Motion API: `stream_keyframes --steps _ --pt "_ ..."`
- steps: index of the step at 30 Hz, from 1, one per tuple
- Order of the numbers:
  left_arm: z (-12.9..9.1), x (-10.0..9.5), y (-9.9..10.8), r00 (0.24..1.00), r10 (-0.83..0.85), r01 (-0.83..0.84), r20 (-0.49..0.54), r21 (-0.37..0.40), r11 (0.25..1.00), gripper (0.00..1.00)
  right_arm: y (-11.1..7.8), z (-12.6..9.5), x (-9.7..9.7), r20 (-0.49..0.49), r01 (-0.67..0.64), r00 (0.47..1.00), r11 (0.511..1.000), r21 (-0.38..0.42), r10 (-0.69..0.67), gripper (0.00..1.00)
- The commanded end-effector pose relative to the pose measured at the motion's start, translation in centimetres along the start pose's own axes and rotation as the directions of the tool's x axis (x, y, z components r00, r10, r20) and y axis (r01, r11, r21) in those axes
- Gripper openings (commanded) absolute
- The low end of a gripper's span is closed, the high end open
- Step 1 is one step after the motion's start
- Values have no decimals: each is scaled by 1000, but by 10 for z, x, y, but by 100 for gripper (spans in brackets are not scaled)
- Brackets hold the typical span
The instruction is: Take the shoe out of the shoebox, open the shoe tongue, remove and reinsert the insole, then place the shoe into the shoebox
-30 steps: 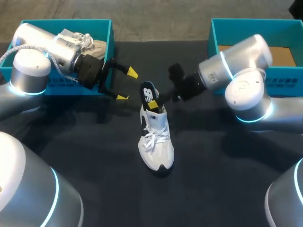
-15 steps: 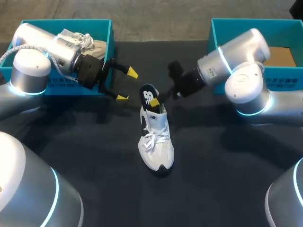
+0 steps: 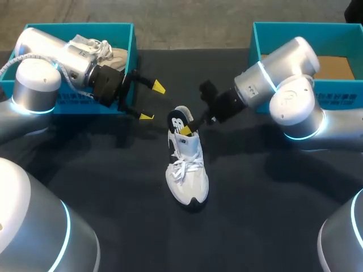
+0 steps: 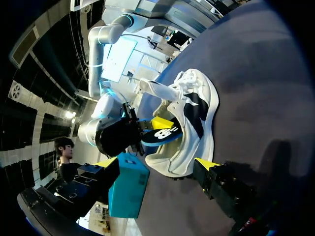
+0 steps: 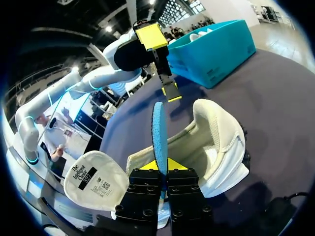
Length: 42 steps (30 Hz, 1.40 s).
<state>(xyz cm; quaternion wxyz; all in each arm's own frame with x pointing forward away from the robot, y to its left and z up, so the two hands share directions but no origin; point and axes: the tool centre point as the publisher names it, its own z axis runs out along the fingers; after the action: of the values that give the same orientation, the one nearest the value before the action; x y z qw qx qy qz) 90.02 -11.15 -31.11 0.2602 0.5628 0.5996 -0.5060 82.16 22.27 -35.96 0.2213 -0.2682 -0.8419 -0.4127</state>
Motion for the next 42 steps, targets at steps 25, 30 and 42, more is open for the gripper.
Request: stream_keyframes --steps 25,30,42 --pt "0 1 1 1000 1 -1 1 2 1000 100 23 -5 -7 56 63 996 998 7 -63 0" --pt "0 1 1 1000 1 -1 1 2 1000 100 11 1 -4 51 39 998 999 25 -40 0" --pt "0 1 1 1000 1 -1 1 2 1000 100 -1 7 2 44 10 999 999 38 -12 24"
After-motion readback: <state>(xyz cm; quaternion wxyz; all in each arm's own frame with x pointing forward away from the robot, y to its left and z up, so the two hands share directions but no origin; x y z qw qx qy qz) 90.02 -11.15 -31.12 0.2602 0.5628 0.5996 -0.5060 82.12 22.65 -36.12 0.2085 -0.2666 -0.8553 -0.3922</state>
